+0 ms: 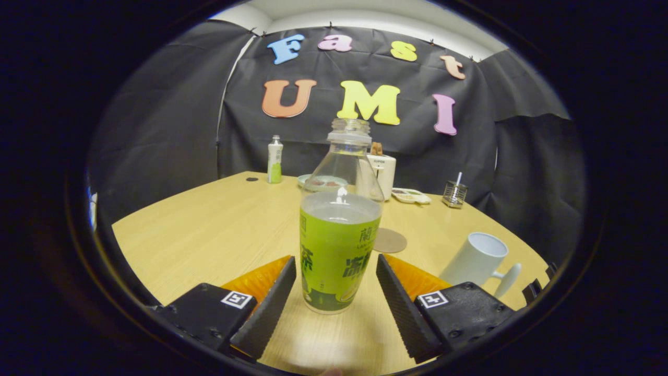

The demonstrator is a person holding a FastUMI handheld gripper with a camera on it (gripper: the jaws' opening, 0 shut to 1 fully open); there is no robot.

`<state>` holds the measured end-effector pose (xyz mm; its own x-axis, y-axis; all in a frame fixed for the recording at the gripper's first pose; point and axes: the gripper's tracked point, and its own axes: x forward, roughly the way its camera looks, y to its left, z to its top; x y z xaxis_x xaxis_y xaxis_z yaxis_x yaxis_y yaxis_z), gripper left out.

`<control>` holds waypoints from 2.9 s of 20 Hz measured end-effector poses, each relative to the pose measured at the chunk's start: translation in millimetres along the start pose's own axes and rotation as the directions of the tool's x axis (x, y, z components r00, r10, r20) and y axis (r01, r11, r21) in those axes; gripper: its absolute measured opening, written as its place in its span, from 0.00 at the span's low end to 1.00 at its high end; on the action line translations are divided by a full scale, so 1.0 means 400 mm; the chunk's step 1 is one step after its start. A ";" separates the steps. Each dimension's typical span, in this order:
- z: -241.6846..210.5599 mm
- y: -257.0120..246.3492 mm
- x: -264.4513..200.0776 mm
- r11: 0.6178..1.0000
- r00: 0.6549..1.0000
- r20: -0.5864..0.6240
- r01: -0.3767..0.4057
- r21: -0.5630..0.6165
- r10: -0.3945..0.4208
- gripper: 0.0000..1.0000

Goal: Take the bottle from table, then pour the juice into the cup, finally place the bottle on the coaster

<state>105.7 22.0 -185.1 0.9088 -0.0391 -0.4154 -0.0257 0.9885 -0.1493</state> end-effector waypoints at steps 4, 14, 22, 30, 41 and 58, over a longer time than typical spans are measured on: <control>0.002 0.002 0.007 1.000 1.000 -0.005 0.001 -0.011 -0.001 0.90; 0.040 0.028 0.014 0.994 0.999 -0.028 -0.038 0.102 0.041 0.78; 0.124 0.040 -0.047 0.935 0.991 -0.027 -0.118 0.335 0.135 0.77; 0.170 0.008 -0.062 0.698 0.971 0.043 -0.200 0.688 0.235 0.76; 0.228 -0.046 -0.063 0.209 0.925 0.267 -0.327 0.922 0.269 0.76; 0.295 -0.107 -0.028 -0.197 0.907 0.371 -0.334 0.922 0.198 0.75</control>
<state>145.8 -2.5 -68.1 0.9739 0.2148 -0.0738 0.0858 -0.0468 0.9952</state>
